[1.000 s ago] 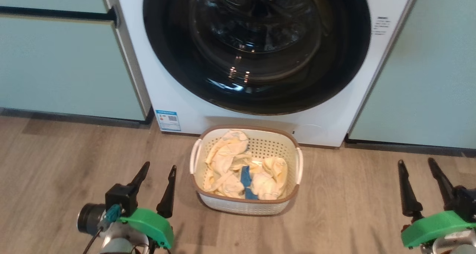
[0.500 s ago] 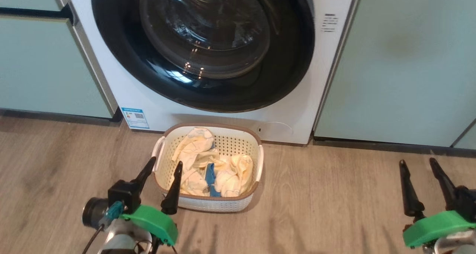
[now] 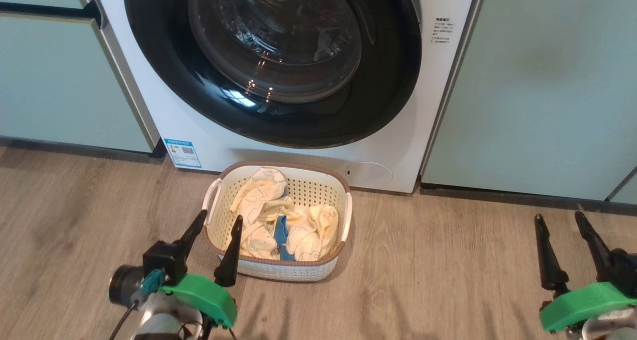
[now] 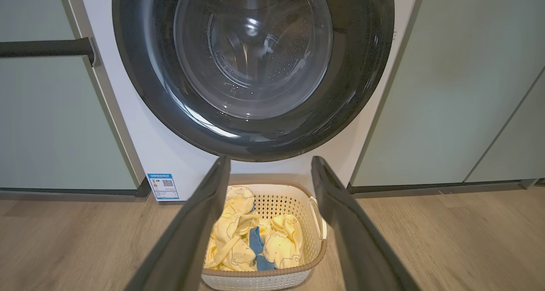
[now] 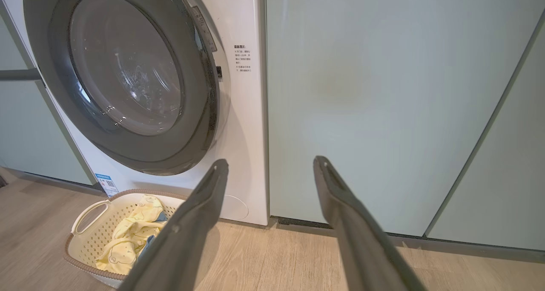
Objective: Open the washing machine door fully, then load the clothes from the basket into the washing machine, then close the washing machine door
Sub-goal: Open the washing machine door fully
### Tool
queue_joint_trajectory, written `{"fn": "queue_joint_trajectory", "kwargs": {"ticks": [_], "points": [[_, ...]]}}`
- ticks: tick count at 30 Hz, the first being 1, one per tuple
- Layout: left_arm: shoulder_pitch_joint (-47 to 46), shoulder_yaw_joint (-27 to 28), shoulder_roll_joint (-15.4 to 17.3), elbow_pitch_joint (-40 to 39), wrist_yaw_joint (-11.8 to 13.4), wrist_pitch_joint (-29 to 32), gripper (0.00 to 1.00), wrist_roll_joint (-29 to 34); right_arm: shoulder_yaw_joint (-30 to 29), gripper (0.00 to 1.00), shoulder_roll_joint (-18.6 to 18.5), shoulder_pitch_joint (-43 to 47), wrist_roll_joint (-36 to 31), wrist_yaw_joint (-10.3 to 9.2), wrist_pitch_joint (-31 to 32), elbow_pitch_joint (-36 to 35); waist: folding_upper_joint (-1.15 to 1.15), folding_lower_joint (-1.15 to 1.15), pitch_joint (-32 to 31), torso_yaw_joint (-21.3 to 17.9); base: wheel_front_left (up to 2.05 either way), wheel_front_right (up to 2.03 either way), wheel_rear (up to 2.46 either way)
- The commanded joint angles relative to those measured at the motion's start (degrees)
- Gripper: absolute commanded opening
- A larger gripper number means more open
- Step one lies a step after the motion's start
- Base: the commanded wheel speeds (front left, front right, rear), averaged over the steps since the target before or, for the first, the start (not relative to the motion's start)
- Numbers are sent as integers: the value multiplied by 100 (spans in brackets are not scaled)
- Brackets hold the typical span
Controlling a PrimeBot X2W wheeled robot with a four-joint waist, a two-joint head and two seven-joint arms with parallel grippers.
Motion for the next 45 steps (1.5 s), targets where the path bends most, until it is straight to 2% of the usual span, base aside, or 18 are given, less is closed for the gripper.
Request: {"fn": "queue_joint_trajectory", "kwargs": {"ticks": [1,22,23,24,25,37,40,45], "points": [[-284,238,69,-172,24,-60,100,23,107,100,-71,-293,23,-17,-78,-174,0,0,0,-4,0,0,0],[-284,253,46,-170,24,-60,100,29,83,100,-71,-270,-14,-17,-78,-209,0,0,25,-33,0,0,0],[-285,254,45,-179,24,-60,100,29,80,95,-71,-274,-21,-17,-78,-211,0,0,35,-35,0,0,0],[-287,256,44,-190,23,-60,100,29,81,37,-71,-280,-20,-17,-79,-212,0,0,53,-39,0,0,0],[-292,256,43,-200,22,-60,100,30,94,0,-71,-283,-40,-17,-67,-202,0,0,74,-44,0,0,0],[-513,220,38,-291,7,-60,100,63,-79,0,-71,-615,217,-17,-27,-89,0,0,459,6,0,0,0],[-620,186,35,-318,2,-60,100,59,-156,0,-71,-821,671,-17,8,33,0,0,620,62,0,0,0],[-825,106,28,-367,-8,-60,100,46,-309,0,-75,-1331,1926,-17,201,333,0,0,942,177,0,0,0]]}}
